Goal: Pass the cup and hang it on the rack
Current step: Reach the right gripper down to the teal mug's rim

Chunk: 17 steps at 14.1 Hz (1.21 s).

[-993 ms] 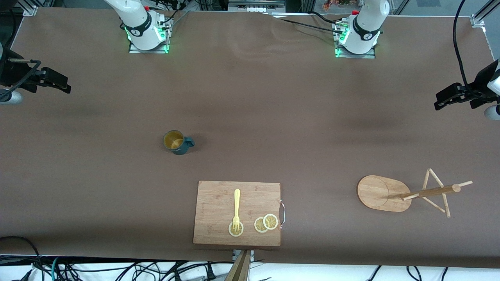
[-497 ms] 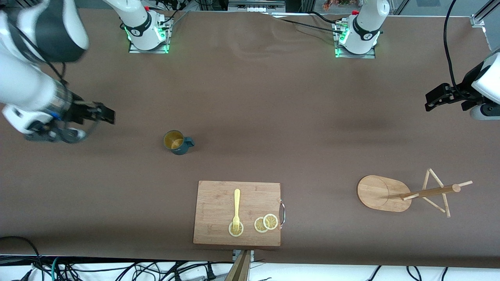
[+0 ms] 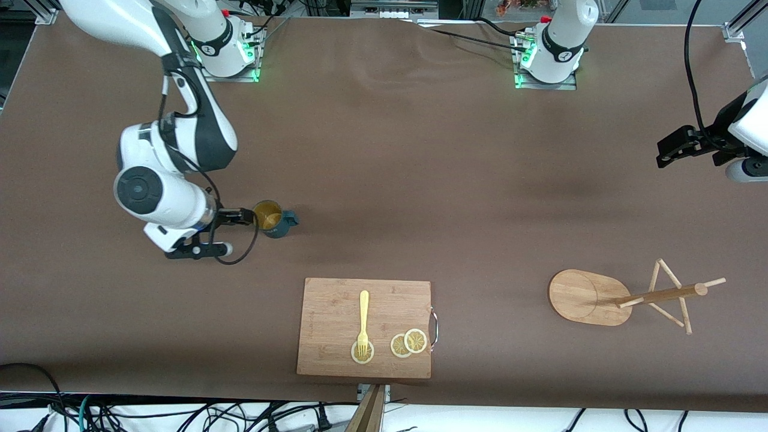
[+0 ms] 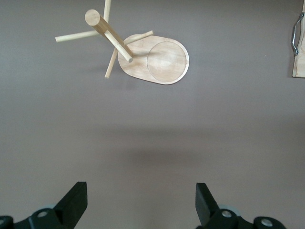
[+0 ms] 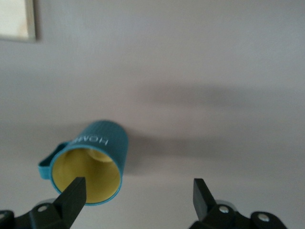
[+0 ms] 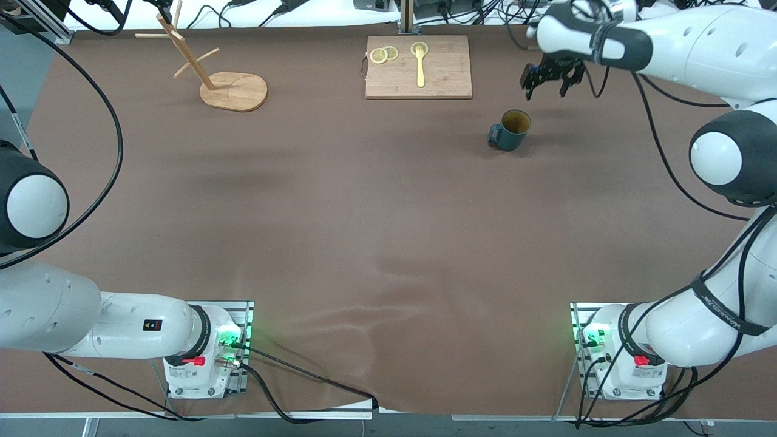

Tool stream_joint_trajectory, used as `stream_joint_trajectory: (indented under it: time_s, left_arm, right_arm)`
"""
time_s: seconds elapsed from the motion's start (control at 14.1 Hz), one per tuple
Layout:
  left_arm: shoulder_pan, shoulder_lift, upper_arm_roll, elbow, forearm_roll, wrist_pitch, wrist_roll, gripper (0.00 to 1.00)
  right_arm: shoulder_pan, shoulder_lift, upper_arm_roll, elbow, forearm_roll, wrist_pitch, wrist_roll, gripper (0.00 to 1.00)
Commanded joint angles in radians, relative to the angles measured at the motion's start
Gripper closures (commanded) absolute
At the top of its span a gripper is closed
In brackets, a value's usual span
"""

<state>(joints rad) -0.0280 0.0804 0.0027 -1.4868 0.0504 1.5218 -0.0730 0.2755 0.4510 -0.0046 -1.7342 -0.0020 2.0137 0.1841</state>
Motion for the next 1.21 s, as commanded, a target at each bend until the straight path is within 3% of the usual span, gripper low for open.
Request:
stream_joint_trajectory:
  time_s: [0.0,0.14,0.21,0.35,0.43,0.5,0.57,0.92,1.14]
  left_arm:
    - [-0.016,-0.014,0.016,0.002,-0.021,-0.022,0.001,0.00]
    - [-0.015,-0.014,0.017,0.002,-0.021,-0.023,0.001,0.00]
    - [-0.013,-0.014,0.017,0.000,-0.021,-0.023,0.002,0.00]
    - [-0.009,-0.014,0.017,0.000,-0.021,-0.025,0.002,0.00]
    - [-0.007,-0.013,0.017,0.000,-0.021,-0.023,0.002,0.00]
    - [-0.007,-0.013,0.019,0.002,-0.021,-0.023,0.002,0.00]
    - [-0.007,-0.011,0.019,0.002,-0.021,-0.022,0.002,0.00]
    - [-0.018,-0.010,0.016,0.014,-0.021,-0.020,0.001,0.00]
    - [-0.020,-0.010,0.016,0.014,-0.021,-0.020,0.001,0.00]
  right_arm:
    - [0.017,-0.075,0.012,-0.180,0.003,0.141,0.020,0.01]
    - [0.017,-0.065,0.012,-0.225,0.003,0.241,0.020,0.02]
    - [0.019,-0.049,0.012,-0.231,0.003,0.279,0.020,0.15]
    - [0.019,-0.026,0.011,-0.229,0.003,0.296,0.018,0.65]
    - [0.019,-0.020,0.012,-0.229,0.003,0.296,0.018,0.85]
    - [0.021,-0.017,0.012,-0.228,0.003,0.296,0.018,0.96]
    - [0.019,-0.017,0.011,-0.225,0.003,0.292,0.017,1.00]
    - [0.022,-0.021,0.014,-0.188,0.003,0.274,0.012,1.00]
    - [0.080,-0.017,0.020,-0.087,0.003,0.220,0.027,1.00]
